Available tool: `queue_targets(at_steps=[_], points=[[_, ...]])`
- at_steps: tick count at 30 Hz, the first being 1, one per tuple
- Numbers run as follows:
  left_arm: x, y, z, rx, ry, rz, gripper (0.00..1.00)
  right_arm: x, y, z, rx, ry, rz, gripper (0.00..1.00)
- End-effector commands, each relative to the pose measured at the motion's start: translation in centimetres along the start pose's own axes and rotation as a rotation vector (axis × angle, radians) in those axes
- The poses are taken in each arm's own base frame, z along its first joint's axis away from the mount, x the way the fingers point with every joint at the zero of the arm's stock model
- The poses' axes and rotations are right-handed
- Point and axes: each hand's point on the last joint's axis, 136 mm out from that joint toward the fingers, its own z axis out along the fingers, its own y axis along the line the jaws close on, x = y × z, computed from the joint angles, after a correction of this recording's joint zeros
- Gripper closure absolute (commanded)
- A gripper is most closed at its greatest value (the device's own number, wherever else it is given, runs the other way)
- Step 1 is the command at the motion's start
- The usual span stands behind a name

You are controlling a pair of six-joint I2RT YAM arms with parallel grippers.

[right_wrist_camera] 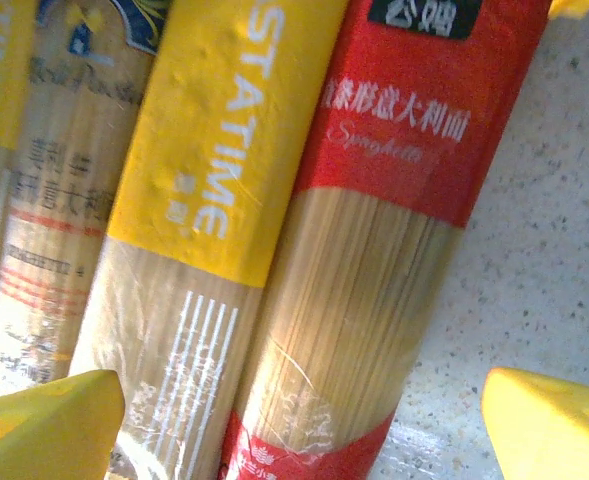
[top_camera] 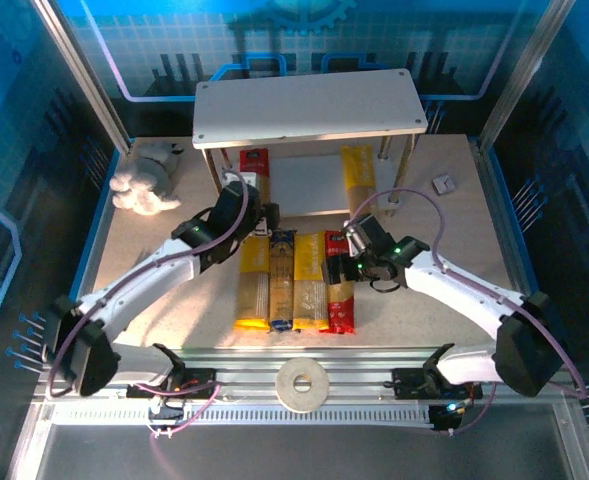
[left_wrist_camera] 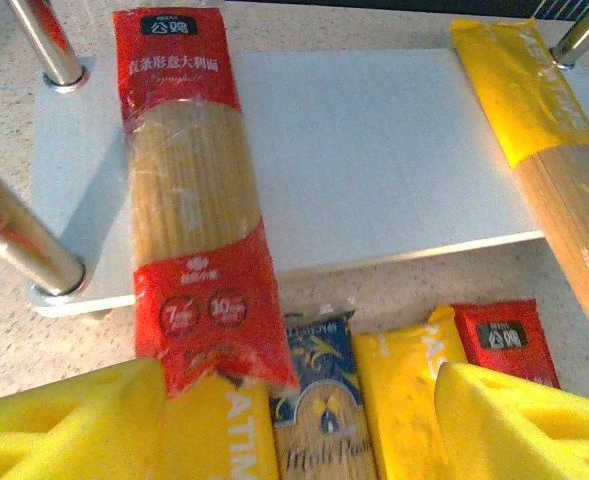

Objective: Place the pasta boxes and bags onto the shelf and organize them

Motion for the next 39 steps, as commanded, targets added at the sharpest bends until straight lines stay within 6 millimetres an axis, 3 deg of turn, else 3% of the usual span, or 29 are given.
queue_targets(at_steps=[1, 3, 14, 17, 24, 28, 33, 39], points=[[2.6, 1.7, -1.7, -0.038, 0.065, 0.011, 0.27, 1.9, -0.4, 1.3, 0.053, 0.068, 0.049, 0.07], [3.1, 2.3, -2.6, -0.042, 0.063, 0.005, 0.26, 3.1, -0.9, 2.5, 0.084, 0.099, 0.053, 0.07], [4.2, 4.0, -4.8, -0.066, 0.06, 0.003, 0.24, 4.7, -3.0, 6.6, 0.229, 0.186, 0.051, 0.1], [4.0, 4.4, -5.1, -0.075, 0.051, 0.006, 0.23, 3.6, -2.5, 7.0, 0.229, 0.169, 0.05, 0.11], [3.9, 5.0, -5.3, -0.096, 0.044, 0.014, 0.21, 3.6, 0.0, 8.1, 0.176, 0.2, 0.018, 0.09], [3.8, 5.2, -5.3, -0.095, 0.042, 0.01, 0.2, 3.9, 0.2, 8.8, 0.181, 0.226, 0.011, 0.08], [3.9, 5.4, -5.2, -0.093, 0.046, 0.008, 0.2, 4.4, -1.3, 8.9, 0.227, 0.249, 0.013, 0.19], [3.7, 5.5, -5.4, -0.086, 0.037, 0.001, 0.2, 5.3, -5.0, 7.2, 0.355, 0.278, -0.004, 0.19]])
